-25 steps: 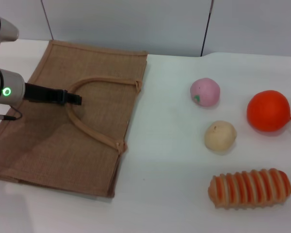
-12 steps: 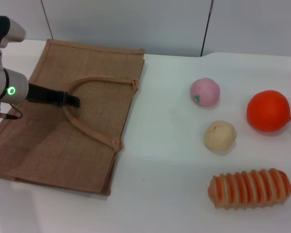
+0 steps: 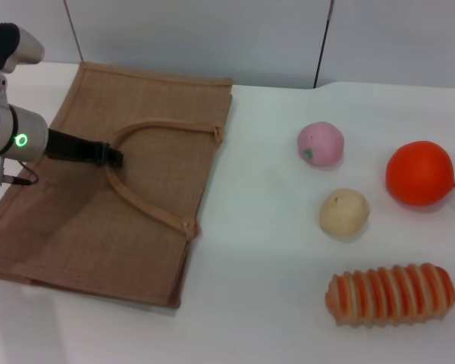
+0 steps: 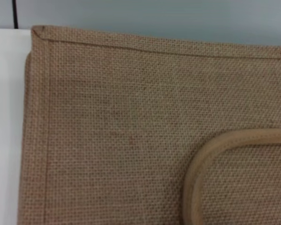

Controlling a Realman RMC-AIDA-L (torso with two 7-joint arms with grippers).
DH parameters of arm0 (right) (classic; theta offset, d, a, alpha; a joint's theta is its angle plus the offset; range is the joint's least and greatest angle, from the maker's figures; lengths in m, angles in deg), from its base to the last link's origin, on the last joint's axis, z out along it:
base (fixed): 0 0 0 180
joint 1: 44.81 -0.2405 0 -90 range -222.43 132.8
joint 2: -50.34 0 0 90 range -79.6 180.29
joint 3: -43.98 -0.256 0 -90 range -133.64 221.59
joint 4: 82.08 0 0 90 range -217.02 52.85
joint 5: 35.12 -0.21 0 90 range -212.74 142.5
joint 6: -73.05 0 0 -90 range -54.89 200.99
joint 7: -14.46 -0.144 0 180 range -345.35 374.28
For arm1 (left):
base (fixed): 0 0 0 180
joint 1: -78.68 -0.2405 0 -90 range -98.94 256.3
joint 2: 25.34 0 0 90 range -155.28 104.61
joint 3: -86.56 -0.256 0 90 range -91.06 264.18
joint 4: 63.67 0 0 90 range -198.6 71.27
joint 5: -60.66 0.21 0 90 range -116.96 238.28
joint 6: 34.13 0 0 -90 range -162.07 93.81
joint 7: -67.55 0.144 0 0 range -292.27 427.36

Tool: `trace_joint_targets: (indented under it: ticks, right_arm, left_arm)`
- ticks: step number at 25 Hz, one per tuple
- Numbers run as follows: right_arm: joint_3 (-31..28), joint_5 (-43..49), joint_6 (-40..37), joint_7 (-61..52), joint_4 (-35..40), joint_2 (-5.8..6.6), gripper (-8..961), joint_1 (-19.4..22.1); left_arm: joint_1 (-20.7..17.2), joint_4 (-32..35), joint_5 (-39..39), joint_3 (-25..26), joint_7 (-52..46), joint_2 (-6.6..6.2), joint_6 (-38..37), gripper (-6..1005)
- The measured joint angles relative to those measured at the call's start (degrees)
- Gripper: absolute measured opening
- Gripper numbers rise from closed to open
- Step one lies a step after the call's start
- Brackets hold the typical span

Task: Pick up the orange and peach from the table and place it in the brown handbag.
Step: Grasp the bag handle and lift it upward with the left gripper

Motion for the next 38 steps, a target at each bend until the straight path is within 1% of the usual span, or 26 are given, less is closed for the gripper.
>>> trace_joint_targets:
  ticks: [5,10,17,20,23,26,31,38]
  right_arm:
    - [0.0,0.0,-0.1,0.0,0.0,0.00,852,0.0]
    - [0.0,0.0,-0.1,0.0,0.0,0.00,852,0.0]
    - [0.0,0.0,-0.1,-0.1,0.0,0.00,852,0.1]
    - [0.0,0.0,-0.1,-0.1,0.0,0.00,852,0.3]
    - [0.1,0.0,-0.1,-0.1,0.0,0.00,851,0.4]
    - [0.1,0.2,0.1,-0.2,0.0,0.00,851,0.5]
    - [0.1,0.5,0.2,-0.5,0.0,0.00,851,0.5]
    - [0.1,0.5,0.2,-1.0,0.0,0.00,851,0.5]
  left_arm:
    - [0.0,0.0,0.7,0.0,-0.6,0.08,0.0,368]
    - [0.4,0.2,3.5,0.0,-2.8,0.28,-0.9,199]
    - [0.3,0.4,3.5,0.0,-2.8,0.46,-1.6,157]
    - [0.0,0.6,2.0,0.1,-2.4,0.54,-1.9,153]
    - [-0.5,0.7,-1.4,0.3,-0.6,0.57,-1.8,150]
    - [-1.5,1.0,-6.6,0.7,2.6,0.57,-1.1,145]
    - [-4.6,2.3,-19.2,0.8,10.5,0.53,3.2,136]
    - [-8.8,1.5,-36.1,0.8,22.5,0.44,9.7,133]
